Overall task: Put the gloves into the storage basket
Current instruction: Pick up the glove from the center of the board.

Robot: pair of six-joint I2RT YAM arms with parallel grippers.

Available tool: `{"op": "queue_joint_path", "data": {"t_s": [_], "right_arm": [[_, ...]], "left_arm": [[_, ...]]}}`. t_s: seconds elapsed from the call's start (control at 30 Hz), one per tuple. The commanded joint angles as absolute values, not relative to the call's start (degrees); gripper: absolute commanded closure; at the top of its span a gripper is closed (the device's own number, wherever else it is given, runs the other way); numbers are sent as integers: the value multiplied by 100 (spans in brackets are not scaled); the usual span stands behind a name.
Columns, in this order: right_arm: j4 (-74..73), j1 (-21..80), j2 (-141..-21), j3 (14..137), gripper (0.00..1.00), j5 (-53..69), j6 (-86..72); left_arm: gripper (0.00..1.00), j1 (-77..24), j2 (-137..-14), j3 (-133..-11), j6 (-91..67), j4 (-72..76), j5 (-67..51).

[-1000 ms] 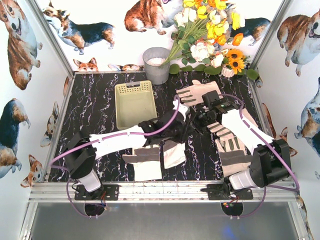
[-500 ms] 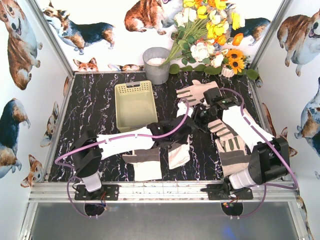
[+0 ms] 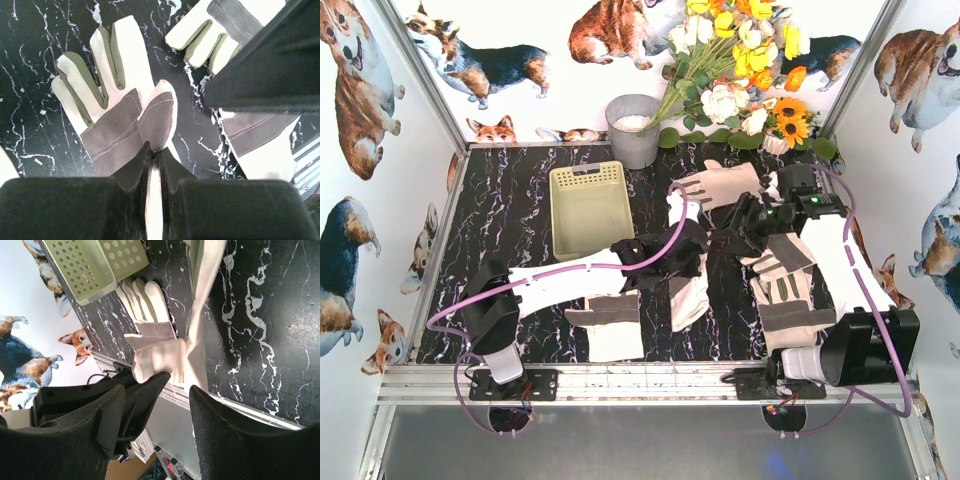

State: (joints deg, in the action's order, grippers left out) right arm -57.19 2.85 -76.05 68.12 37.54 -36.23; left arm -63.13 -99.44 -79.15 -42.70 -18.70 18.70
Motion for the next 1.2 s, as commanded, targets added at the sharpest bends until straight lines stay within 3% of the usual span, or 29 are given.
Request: {"op": "queue_joint_path", "data": {"t_s": [0.0, 0.13, 0.37, 0.73, 1.17], "right_arm": [[-5584, 220, -7277, 6536, 45, 4098, -3636], [-4999, 220, -7119, 5911, 58, 4734, -3828], [-4967, 220, -7087, 5408, 66, 4918, -3577], [-5826, 220, -7476, 5629, 63, 4551, -2367], [-5480, 168, -6821, 5829, 53, 3974, -2784]], "left_arm": [[100, -6287, -9762, -7925, -4478, -1457, 1902], [100, -6284, -9743, -7836, -4518, -1289, 1847], [100, -6284, -9676, -7683, -4553, -958, 1745], [100, -6380, -9667, -7599, -4720, -742, 1729], [100, -6381, -9617, -7506, -4658, -639, 1659]]}}
